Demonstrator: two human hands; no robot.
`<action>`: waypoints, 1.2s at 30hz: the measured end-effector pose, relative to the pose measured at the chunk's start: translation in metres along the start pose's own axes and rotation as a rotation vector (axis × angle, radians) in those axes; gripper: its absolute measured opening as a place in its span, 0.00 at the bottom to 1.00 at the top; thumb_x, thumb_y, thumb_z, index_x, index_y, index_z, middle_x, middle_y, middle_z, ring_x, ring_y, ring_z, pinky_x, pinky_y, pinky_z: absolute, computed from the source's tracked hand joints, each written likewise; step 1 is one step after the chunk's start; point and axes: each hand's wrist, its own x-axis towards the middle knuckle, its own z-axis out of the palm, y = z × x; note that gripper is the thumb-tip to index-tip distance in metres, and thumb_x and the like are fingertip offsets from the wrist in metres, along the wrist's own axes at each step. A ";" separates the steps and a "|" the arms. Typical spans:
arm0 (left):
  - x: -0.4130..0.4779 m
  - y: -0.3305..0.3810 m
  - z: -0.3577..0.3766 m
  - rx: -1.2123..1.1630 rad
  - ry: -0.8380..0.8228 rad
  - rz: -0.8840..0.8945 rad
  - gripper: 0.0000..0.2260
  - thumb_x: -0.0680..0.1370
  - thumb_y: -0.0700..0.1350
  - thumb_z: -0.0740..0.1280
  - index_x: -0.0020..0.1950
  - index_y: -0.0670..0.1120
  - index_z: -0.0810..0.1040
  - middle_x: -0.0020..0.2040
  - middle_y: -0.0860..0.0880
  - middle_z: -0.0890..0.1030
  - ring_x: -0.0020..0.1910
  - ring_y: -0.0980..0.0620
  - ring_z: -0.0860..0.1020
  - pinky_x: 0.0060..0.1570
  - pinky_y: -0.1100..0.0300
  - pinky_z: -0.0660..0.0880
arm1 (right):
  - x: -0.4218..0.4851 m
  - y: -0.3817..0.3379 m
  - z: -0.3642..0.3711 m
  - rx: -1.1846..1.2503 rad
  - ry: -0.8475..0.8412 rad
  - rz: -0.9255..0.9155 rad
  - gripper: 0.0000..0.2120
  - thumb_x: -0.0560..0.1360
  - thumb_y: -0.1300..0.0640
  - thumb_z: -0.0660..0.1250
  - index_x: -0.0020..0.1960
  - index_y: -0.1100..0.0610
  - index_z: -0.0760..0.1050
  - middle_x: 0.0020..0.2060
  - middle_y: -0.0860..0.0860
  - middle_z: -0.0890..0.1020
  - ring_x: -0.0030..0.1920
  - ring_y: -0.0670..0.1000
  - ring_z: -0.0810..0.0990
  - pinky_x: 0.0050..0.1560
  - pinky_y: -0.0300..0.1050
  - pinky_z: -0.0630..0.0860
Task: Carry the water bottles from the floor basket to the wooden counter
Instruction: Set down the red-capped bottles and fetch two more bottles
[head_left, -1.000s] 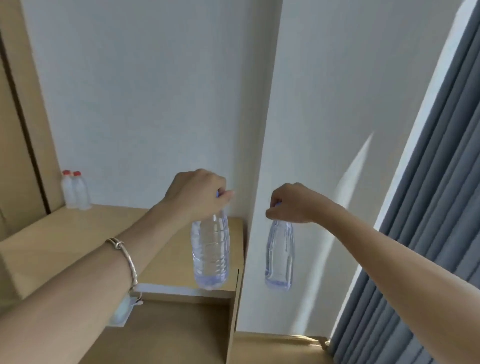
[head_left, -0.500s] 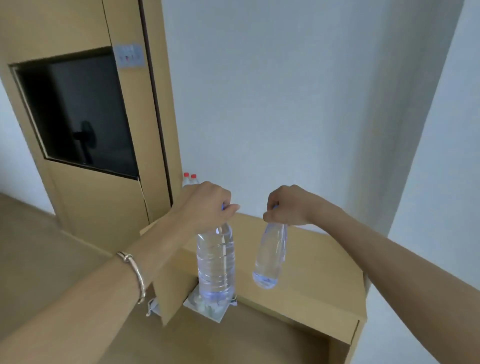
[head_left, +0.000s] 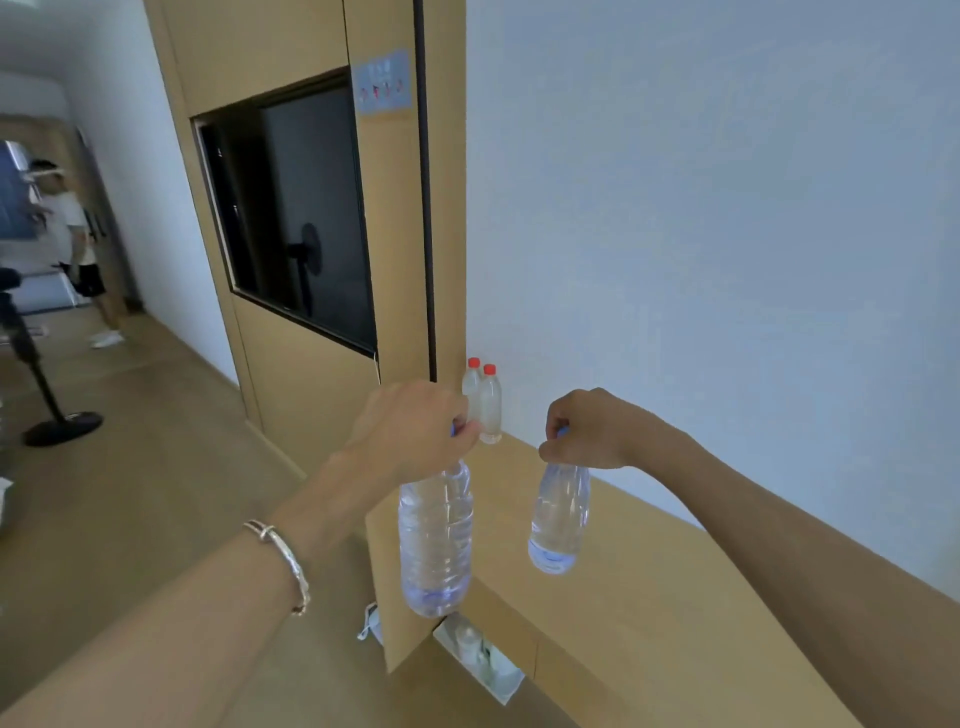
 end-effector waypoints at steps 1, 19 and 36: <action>0.009 -0.010 0.011 -0.007 -0.016 -0.001 0.16 0.79 0.56 0.58 0.34 0.49 0.71 0.37 0.51 0.79 0.38 0.51 0.77 0.37 0.58 0.72 | 0.016 -0.001 0.003 0.002 -0.013 -0.007 0.15 0.69 0.52 0.66 0.49 0.62 0.78 0.42 0.56 0.80 0.38 0.50 0.72 0.38 0.43 0.69; 0.219 -0.150 0.183 -0.241 -0.205 0.173 0.17 0.71 0.61 0.69 0.37 0.50 0.71 0.37 0.55 0.72 0.40 0.52 0.73 0.38 0.58 0.68 | 0.268 0.010 0.044 -0.003 -0.065 0.270 0.12 0.71 0.52 0.65 0.49 0.59 0.77 0.43 0.55 0.82 0.33 0.51 0.75 0.35 0.40 0.70; 0.350 -0.124 0.335 -0.337 -0.572 0.287 0.16 0.70 0.58 0.72 0.45 0.47 0.76 0.45 0.50 0.76 0.42 0.51 0.74 0.37 0.60 0.66 | 0.422 0.123 0.081 0.031 -0.231 0.435 0.14 0.70 0.54 0.64 0.52 0.59 0.79 0.43 0.56 0.84 0.34 0.52 0.76 0.33 0.39 0.68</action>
